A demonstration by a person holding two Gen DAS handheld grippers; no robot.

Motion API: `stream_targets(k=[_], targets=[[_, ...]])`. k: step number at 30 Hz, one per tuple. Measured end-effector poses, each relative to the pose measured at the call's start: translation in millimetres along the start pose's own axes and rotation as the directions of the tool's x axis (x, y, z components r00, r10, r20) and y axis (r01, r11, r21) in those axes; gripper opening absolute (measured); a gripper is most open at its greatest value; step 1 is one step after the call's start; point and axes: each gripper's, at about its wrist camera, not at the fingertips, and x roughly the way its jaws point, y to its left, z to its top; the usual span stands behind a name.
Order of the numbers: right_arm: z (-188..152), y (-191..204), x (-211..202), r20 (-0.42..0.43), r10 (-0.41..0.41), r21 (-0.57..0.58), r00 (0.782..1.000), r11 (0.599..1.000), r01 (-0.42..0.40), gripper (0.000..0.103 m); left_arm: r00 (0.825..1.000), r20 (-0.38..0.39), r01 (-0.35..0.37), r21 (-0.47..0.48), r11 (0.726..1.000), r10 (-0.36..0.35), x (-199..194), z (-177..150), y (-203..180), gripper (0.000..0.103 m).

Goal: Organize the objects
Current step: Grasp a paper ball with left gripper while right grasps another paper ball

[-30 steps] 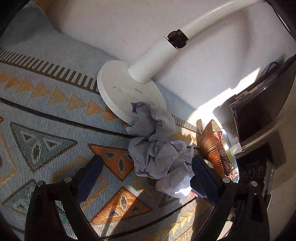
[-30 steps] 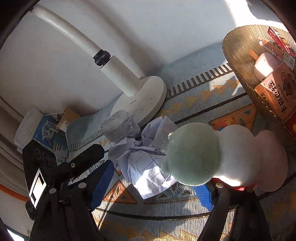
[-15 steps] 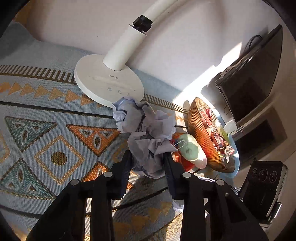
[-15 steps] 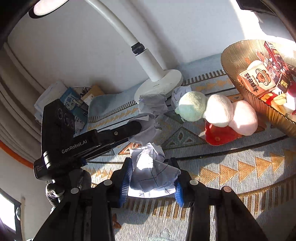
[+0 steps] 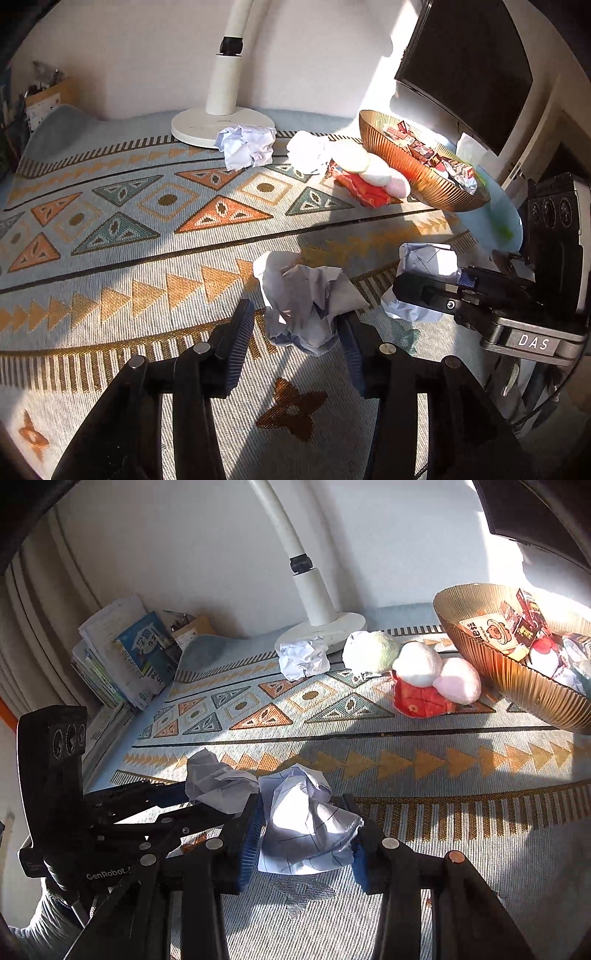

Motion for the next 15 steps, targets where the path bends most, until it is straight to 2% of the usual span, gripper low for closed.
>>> stream_targets(k=[2, 10, 12, 15], targets=[[0.2, -0.3, 4.5, -0.027, -0.008, 0.002, 1.000, 1.000, 0.008, 0.048, 1.000, -0.016, 0.008, 0.008, 1.000, -0.008, 5.9, -2.0, -2.8, 0.044], [1.2, -6.7, 9.2, -0.049, -0.027, 0.028, 0.998, 0.999, 0.028, 0.050, 1.000, -0.022, 0.005, 0.007, 1.000, -0.005, 7.4, -5.8, -4.8, 0.045], [1.4, -8.0, 7.6, -0.040, -0.037, 0.039, 0.999, 0.999, 0.038, 0.054, 1.000, -0.022, 0.004, 0.011, 1.000, -0.004, 7.0, -5.7, -4.6, 0.046], [2.1, -10.8, 3.6, -0.019, -0.046, 0.053, 0.999, 0.997, 0.047, 0.065, 1.000, -0.019, -0.007, 0.022, 1.000, 0.008, 7.5, -5.7, -7.3, 0.049]])
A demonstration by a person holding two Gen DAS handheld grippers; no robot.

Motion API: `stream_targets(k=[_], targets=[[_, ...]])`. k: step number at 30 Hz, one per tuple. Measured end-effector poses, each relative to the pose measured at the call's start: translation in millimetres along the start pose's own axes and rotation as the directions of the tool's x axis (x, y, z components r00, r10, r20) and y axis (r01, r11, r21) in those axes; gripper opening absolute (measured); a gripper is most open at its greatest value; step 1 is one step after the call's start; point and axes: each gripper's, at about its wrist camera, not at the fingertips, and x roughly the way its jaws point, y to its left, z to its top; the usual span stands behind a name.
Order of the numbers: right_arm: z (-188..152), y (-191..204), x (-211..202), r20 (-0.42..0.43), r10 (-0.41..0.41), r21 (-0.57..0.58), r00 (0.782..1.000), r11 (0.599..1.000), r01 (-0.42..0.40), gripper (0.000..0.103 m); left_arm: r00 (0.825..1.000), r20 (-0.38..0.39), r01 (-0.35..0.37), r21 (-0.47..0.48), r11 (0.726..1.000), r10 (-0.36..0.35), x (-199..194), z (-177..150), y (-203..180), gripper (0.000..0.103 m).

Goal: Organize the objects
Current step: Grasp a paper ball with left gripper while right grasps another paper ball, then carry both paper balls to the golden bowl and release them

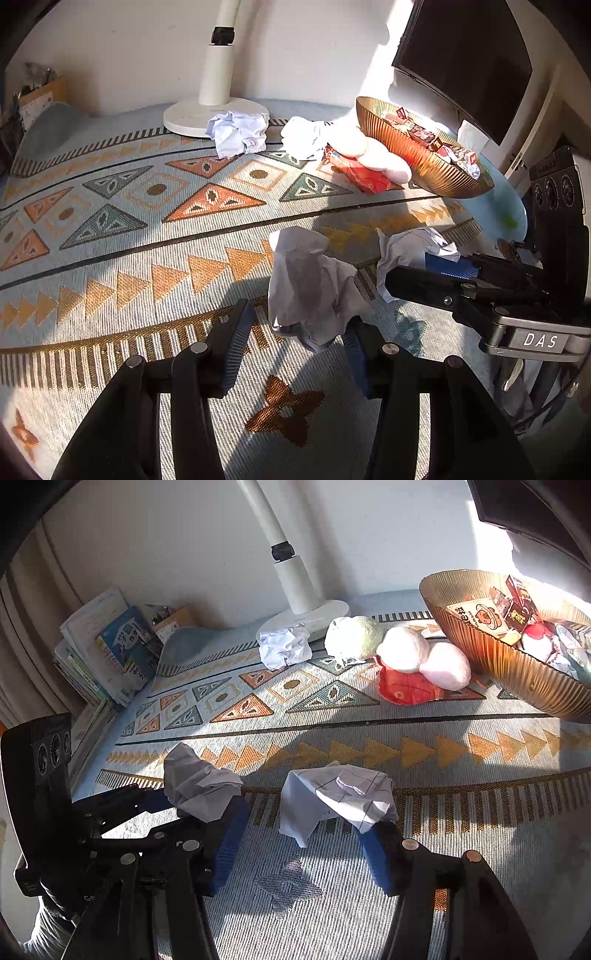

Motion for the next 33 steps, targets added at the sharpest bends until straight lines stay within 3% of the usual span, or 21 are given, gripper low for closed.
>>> stream_targets(k=[1, 2, 3, 8, 12, 15, 17, 19, 20, 21, 24, 25, 29, 33], targets=[[0.3, -0.9, -1.7, 0.007, -0.002, 0.005, 1.000, 1.000, 0.002, 0.069, 1.000, -0.002, 0.006, 0.008, 1.000, -0.006, 0.2, -0.3, -1.6, 0.054], [0.5, -2.2, -2.8, 0.010, 0.001, 0.009, 1.000, 1.000, -0.001, 0.070, 1.000, -0.005, 0.013, 0.015, 1.000, -0.013, -0.1, -0.4, -2.8, 0.073], [0.7, -3.3, -3.0, 0.008, 0.004, 0.014, 1.000, 1.000, -0.004, 0.070, 1.000, -0.004, 0.015, 0.022, 1.000, -0.015, -0.5, -0.4, -3.8, 0.083], [-2.4, -11.5, 1.9, -0.078, -0.014, 0.056, 0.997, 0.998, 0.019, 0.070, 1.000, 0.025, -0.014, 0.014, 1.000, 0.014, -3.9, 0.2, -1.6, 0.083], [-14.9, -15.9, -12.8, -0.058, -0.090, 0.032, 0.994, 0.995, 0.092, 0.074, 0.999, 0.049, -0.011, -0.014, 1.000, 0.011, -7.7, 2.4, 4.0, 0.083], [-15.5, -22.4, -16.1, -0.067, -0.107, 0.027, 0.992, 0.994, 0.109, 0.077, 1.000, 0.013, -0.029, 0.016, 0.999, 0.029, -0.4, 5.8, -1.8, 0.083], [-10.0, -28.7, -16.7, -0.065, -0.113, 0.054, 0.991, 0.992, 0.117, 0.078, 0.997, -0.007, -0.070, 0.052, 0.996, 0.070, 6.0, 7.6, -9.1, 0.080], [-2.3, -32.5, -16.6, -0.054, -0.092, 0.074, 0.994, 0.993, 0.096, 0.078, 0.995, -0.004, -0.101, 0.067, 0.993, 0.102, 11.5, 8.9, -13.3, 0.070], [1.3, -32.9, -15.2, -0.054, -0.084, 0.080, 0.995, 0.993, 0.089, 0.078, 0.994, -0.015, -0.105, 0.068, 0.992, 0.106, 15.5, 9.3, -13.3, 0.055], [4.5, -32.0, -13.0, -0.059, -0.082, 0.081, 0.995, 0.993, 0.086, 0.078, 0.992, -0.002, -0.128, 0.072, 0.989, 0.129, 15.9, 9.3, -13.7, 0.049], [7.0, -22.1, -5.8, -0.067, -0.063, 0.056, 0.996, 0.996, 0.067, 0.078, 0.992, 0.006, -0.123, 0.050, 0.991, 0.123, 14.0, 8.8, -8.6, 0.039], [5.2, -15.7, -2.0, -0.076, -0.078, 0.030, 0.994, 0.996, 0.081, 0.078, 0.993, 0.008, -0.114, 0.040, 0.993, 0.114, 13.3, 8.8, -6.6, 0.038], [-4.4, 1.0, -2.2, -0.034, -0.125, -0.058, 0.992, 0.991, 0.123, 0.055, 0.994, 0.009, -0.107, 0.033, 0.994, 0.106, 12.6, 9.0, -5.7, 0.038], [-6.4, 4.2, -17.2, 0.022, -0.120, -0.069, 0.992, 0.990, 0.122, 0.053, 0.992, 0.015, -0.127, 0.046, 0.991, 0.127, 13.0, 8.3, -9.3, 0.037]])
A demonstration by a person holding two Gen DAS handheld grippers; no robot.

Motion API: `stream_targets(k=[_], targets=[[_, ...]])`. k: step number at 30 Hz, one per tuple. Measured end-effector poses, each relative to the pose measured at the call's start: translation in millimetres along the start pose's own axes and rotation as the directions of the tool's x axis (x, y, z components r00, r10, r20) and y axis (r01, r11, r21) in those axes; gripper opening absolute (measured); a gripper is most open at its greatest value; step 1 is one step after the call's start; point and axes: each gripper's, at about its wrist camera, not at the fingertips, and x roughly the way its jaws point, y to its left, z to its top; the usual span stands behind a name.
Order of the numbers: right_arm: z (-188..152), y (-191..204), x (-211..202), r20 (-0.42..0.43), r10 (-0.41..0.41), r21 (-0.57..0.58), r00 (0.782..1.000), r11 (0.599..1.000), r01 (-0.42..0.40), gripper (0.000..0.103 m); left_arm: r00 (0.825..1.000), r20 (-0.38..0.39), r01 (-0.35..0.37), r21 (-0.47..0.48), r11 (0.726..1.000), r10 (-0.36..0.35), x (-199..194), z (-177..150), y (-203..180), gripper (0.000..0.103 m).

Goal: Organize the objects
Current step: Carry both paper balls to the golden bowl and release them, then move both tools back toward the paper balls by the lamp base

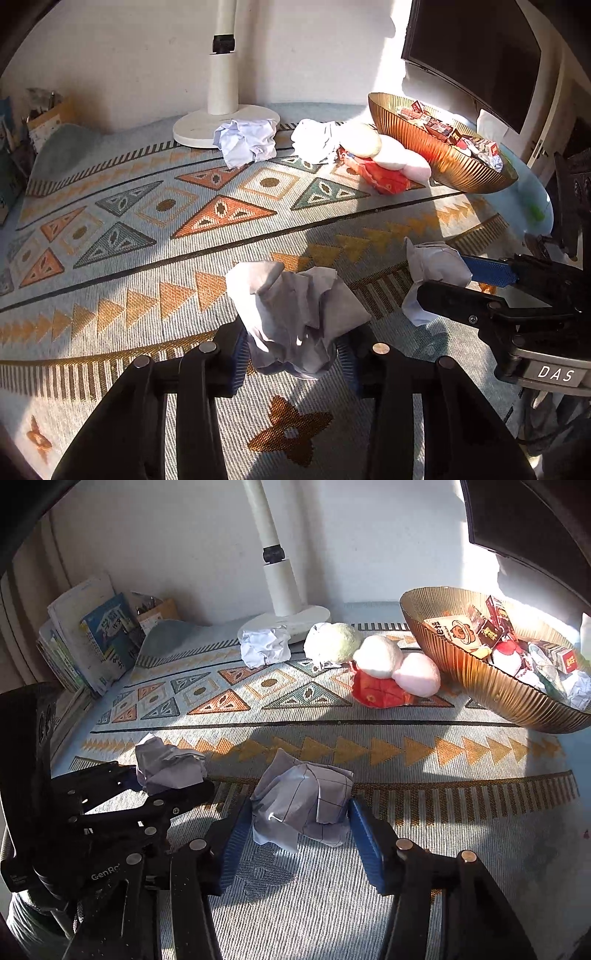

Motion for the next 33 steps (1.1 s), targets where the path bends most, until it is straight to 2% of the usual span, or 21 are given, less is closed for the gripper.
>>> stream_targets(k=[4, 6, 8, 11, 14, 16, 21, 23, 25, 26, 27, 30, 33], targets=[[11.6, -15.5, -29.4, 0.057, -0.034, 0.007, 0.998, 0.999, 0.034, 0.053, 1.000, 0.011, 0.016, 0.005, 1.000, -0.016, -4.9, 4.1, -2.2, 0.036], [27.4, -28.4, -54.1, 0.118, -0.076, 0.015, 0.990, 0.997, 0.075, 0.053, 0.998, 0.040, 0.057, 0.006, 0.998, -0.057, -13.9, 18.1, -7.7, 0.036], [49.3, -44.0, -80.3, 0.185, -0.131, 0.029, 0.974, 0.991, 0.128, 0.053, 0.992, 0.085, 0.086, 0.031, 0.996, -0.089, -25.1, 42.0, -20.1, 0.036], [84.8, -71.1, -116.0, 0.282, -0.215, 0.094, 0.935, 0.976, 0.196, 0.054, 0.978, 0.149, 0.133, 0.084, 0.988, -0.145, -36.8, 90.5, -48.3, 0.036], [114.6, -99.0, -131.9, 0.329, -0.272, 0.170, 0.904, 0.959, 0.227, 0.054, 0.962, 0.207, 0.152, 0.130, 0.980, -0.177, -36.4, 138.4, -80.3, 0.036], [130.1, -117.0, -128.5, 0.329, -0.313, 0.216, 0.891, 0.944, 0.251, 0.054, 0.955, 0.222, 0.167, 0.147, 0.975, -0.197, -27.2, 165.1, -100.2, 0.036], [158.1, -161.7, -94.0, 0.275, -0.329, 0.300, 0.903, 0.922, 0.245, 0.057, 0.950, 0.206, 0.206, 0.142, 0.968, -0.233, 17.4, 205.2, -134.3, 0.037], [163.2, -177.6, -82.9, 0.261, -0.315, 0.324, 0.913, 0.919, 0.224, 0.075, 0.951, 0.213, 0.200, 0.136, 0.970, -0.226, 34.6, 212.7, -141.2, 0.041], [164.1, -186.8, -76.0, 0.250, -0.308, 0.333, 0.918, 0.918, 0.217, 0.077, 0.950, 0.218, 0.202, 0.115, 0.973, -0.223, 50.3, 217.2, -141.6, 0.052], [163.0, -189.2, -73.5, 0.241, -0.309, 0.336, 0.920, 0.916, 0.219, 0.077, 0.952, 0.206, 0.207, 0.106, 0.973, -0.225, 56.9, 219.2, -140.8, 0.065], [160.9, -190.6, -72.9, 0.237, -0.303, 0.340, 0.923, 0.916, 0.214, 0.077, 0.953, 0.200, 0.210, 0.093, 0.973, -0.225, 61.0, 218.8, -137.8, 0.074], [151.5, -188.7, -73.2, 0.229, -0.284, 0.347, 0.931, 0.917, 0.195, 0.077, 0.957, 0.195, 0.201, 0.085, 0.976, -0.215, 63.2, 213.7, -130.8, 0.074], [141.9, -177.1, -76.9, 0.224, -0.266, 0.342, 0.937, 0.922, 0.180, 0.077, 0.962, 0.216, 0.157, 0.069, 0.985, -0.169, 50.6, 203.8, -120.0, 0.074]])
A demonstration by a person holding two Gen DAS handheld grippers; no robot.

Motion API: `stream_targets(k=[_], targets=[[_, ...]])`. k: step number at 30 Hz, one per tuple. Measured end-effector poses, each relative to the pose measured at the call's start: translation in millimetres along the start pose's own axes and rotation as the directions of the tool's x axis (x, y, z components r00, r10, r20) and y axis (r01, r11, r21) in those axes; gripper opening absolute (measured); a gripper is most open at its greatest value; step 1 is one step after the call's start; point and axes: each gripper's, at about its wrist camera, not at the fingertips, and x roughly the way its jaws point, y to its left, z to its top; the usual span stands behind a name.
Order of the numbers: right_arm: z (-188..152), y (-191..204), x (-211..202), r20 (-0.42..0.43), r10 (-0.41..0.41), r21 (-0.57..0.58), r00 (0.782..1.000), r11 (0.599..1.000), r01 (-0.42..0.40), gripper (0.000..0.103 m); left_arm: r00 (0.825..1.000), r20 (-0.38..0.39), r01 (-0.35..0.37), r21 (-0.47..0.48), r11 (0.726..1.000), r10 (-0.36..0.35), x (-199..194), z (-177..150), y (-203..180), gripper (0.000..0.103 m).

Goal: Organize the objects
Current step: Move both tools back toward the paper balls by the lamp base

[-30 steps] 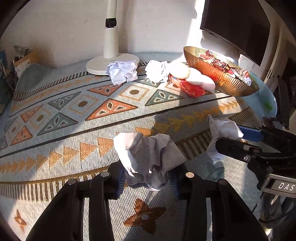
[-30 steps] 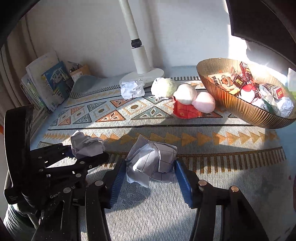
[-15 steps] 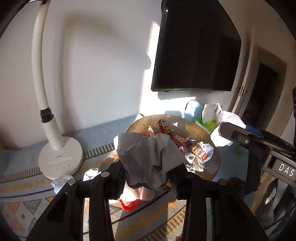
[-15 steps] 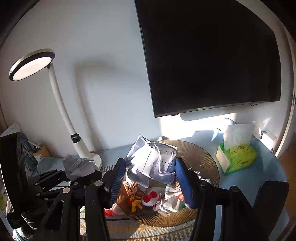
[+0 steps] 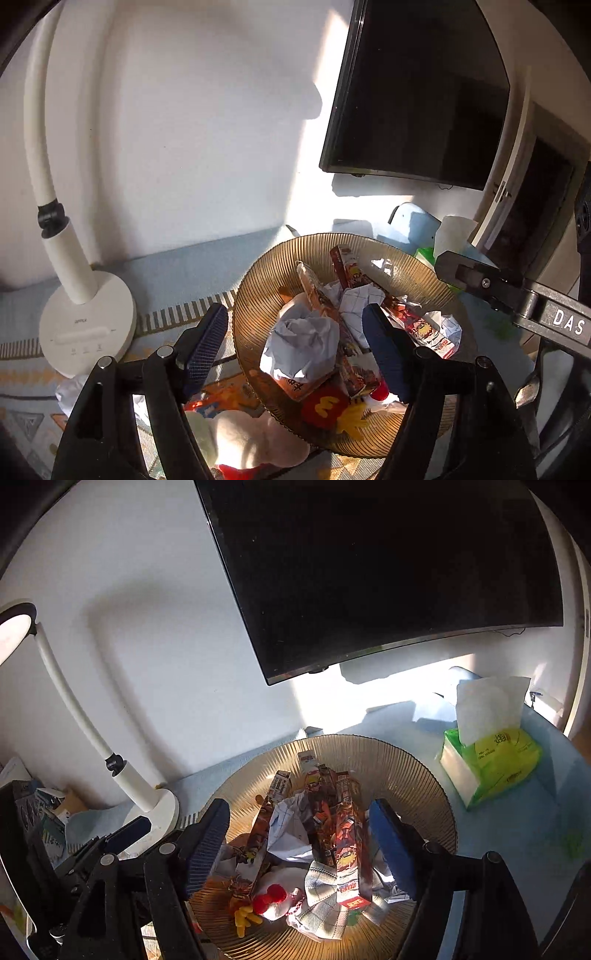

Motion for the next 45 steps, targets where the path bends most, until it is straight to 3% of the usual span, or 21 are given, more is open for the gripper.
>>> stream_targets(k=[10, 16, 21, 25, 28, 32, 38, 40, 45], targets=[[-40.5, 67.5, -56.3, -0.015, 0.098, -0.113, 0.995, 0.989, -0.099, 0.082, 0.980, 0.037, -0.198, 0.030, 0.980, 0.197, -82.7, -33.6, 8.2, 0.074], [-77.6, 104.0, -70.6, -0.027, 0.141, -0.150, 0.990, 0.978, -0.143, 0.093, 0.955, 0.025, -0.297, 0.030, 0.954, 0.297, -144.1, -73.6, 31.5, 0.074], [-121.4, 124.0, -44.7, -0.102, 0.126, -0.190, 0.987, 0.971, -0.144, 0.093, 0.917, -0.019, -0.398, 0.001, 0.917, 0.398, -175.3, -123.6, 71.8, 0.075], [-155.3, 131.2, -14.7, -0.162, 0.078, -0.237, 0.984, 0.964, -0.116, 0.093, 0.913, -0.119, -0.402, -0.102, 0.910, 0.390, -181.0, -170.6, 121.5, 0.075], [-171.3, 132.7, 3.1, -0.182, 0.040, -0.275, 0.982, 0.957, -0.090, 0.093, 0.891, -0.147, -0.448, -0.150, 0.881, 0.429, -179.3, -187.3, 146.0, 0.075], [-179.9, 129.8, 16.4, -0.218, 0.009, -0.274, 0.976, 0.959, -0.070, 0.093, 0.877, -0.147, -0.477, -0.162, 0.864, 0.457, -171.1, -195.3, 161.1, 0.076], [-177.9, 122.3, 22.8, -0.241, 0.011, -0.232, 0.970, 0.970, -0.069, 0.093, 0.886, -0.214, -0.452, -0.204, 0.868, 0.411, -157.8, -201.1, 173.9, 0.077], [-177.7, 120.9, 25.6, -0.255, 0.013, -0.225, 0.967, 0.972, -0.072, 0.093, 0.881, -0.252, -0.457, -0.228, 0.860, 0.401, -152.9, -203.3, 179.5, 0.079], [-178.6, 122.2, 28.6, -0.268, 0.015, -0.227, 0.963, 0.971, -0.078, 0.093, 0.866, -0.264, -0.480, -0.207, 0.852, 0.424, -149.1, -203.3, 175.7, 0.085]])
